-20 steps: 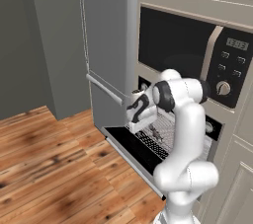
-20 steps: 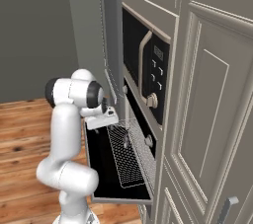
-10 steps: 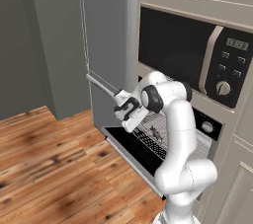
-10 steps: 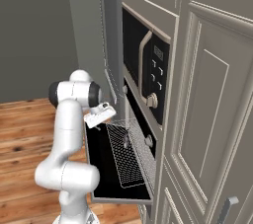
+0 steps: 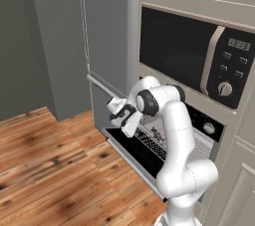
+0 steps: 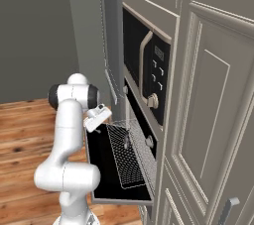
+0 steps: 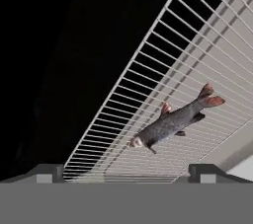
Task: Place the fish on the bottom rack of the oven, and slide the tray back inside. Close the oven door.
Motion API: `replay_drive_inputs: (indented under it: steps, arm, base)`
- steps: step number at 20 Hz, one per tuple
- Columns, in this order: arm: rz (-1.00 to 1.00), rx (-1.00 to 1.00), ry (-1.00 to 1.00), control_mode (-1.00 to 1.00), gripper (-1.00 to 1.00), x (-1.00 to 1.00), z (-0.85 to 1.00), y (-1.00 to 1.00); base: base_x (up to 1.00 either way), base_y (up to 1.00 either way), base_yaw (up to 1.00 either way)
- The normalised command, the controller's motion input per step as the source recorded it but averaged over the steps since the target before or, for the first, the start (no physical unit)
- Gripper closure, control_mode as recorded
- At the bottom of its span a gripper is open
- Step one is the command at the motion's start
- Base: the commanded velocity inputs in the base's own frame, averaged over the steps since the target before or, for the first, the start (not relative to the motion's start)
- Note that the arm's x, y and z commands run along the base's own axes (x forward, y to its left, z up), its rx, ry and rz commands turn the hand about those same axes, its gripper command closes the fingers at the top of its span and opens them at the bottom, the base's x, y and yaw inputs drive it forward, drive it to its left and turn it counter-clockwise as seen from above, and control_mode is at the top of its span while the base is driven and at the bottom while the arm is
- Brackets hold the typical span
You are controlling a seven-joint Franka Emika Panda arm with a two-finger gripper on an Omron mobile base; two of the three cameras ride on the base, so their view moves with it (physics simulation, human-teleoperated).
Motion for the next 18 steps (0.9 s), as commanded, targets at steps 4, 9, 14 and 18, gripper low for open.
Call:
replay_drive_inputs:
  steps: [4,9,14,18]
  arm:
    - [0.35,0.0,0.15,-1.0,-1.0,0.0,0.0,0.01]
    - [0.35,0.0,0.14,-1.0,-1.0,-0.08,-0.04,0.11]
    - [0.28,0.0,0.05,-1.0,-1.0,-0.22,-0.11,0.05]
    - [0.22,0.06,0.03,-1.0,-1.0,-0.14,-0.16,0.0]
  base:
    - [0.0,0.0,0.0]
    - [0.0,0.0,0.0]
    - [0.0,0.0,0.0]
    - [0.0,0.0,0.0]
